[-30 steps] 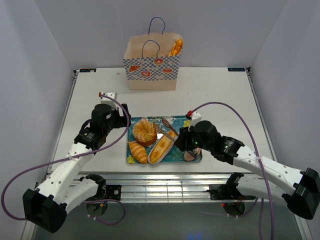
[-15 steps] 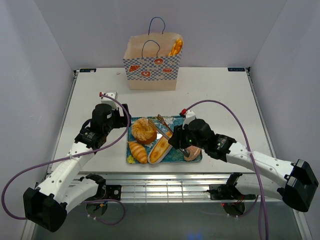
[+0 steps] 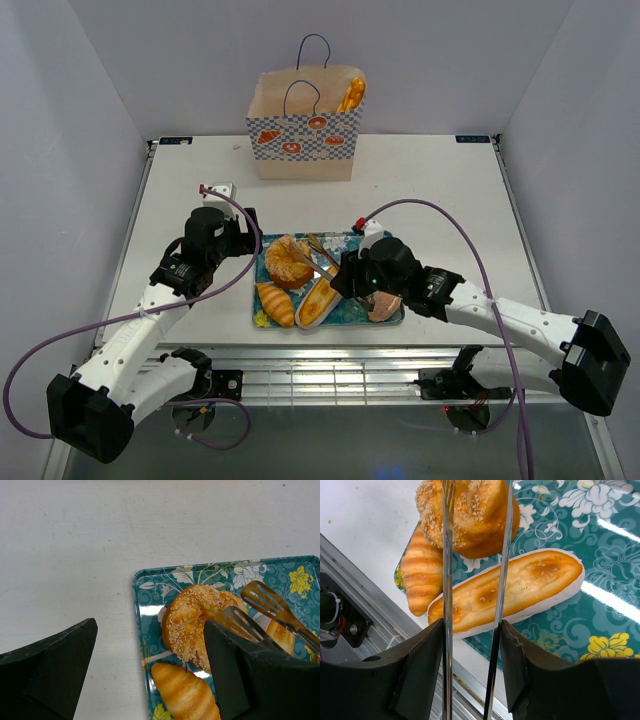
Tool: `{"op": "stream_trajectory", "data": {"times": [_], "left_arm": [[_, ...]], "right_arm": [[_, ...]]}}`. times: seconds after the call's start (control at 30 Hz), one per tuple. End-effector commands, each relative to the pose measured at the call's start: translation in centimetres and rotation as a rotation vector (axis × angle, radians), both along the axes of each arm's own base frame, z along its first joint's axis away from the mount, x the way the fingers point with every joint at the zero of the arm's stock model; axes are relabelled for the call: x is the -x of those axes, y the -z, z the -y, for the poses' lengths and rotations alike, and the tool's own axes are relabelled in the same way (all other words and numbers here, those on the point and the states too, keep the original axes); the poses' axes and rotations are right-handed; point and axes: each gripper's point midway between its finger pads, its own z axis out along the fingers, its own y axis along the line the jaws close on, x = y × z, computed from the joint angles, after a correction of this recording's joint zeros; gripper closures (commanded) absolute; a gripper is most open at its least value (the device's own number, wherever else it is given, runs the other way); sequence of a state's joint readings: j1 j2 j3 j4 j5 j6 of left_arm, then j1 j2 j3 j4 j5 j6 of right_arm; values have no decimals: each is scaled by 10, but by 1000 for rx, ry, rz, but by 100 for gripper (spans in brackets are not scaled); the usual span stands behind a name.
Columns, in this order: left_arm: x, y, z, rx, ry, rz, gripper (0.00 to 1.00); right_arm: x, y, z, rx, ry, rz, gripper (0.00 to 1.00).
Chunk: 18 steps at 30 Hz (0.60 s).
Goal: Place the fake bread into the paper bag
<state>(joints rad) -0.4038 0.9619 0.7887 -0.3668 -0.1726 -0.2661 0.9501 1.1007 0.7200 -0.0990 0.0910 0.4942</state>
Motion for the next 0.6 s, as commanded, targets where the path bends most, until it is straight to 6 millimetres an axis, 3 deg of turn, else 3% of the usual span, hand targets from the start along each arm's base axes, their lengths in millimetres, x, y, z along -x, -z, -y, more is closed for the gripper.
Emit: {"op": "stream_trajectory", "data": {"times": [0.0,0.13,0.17,0.27,0.5,0.57], "left_arm": [[-2,-15,5,10,19,31,2],[-3,-16,6,12,21,33,2],[-2,-15,6,12,24,30,2],[-2,-16,7,15,28,31,2],[-1,-17,8,20,35,33,2],[-1,-19,8,22,35,39,2]], "right_arm": [[-3,-25,-23,-71,-41,47,47],[-2,-7,-30,-18,-52,16,47],[-3,-11,-32,-13,-47,13,47],[-6,-3,-26,52,-10,-22,50],[-7,-34,-30,-4,-13,8,66],[-6,-41,-29,-12,-13,15,75]]}}
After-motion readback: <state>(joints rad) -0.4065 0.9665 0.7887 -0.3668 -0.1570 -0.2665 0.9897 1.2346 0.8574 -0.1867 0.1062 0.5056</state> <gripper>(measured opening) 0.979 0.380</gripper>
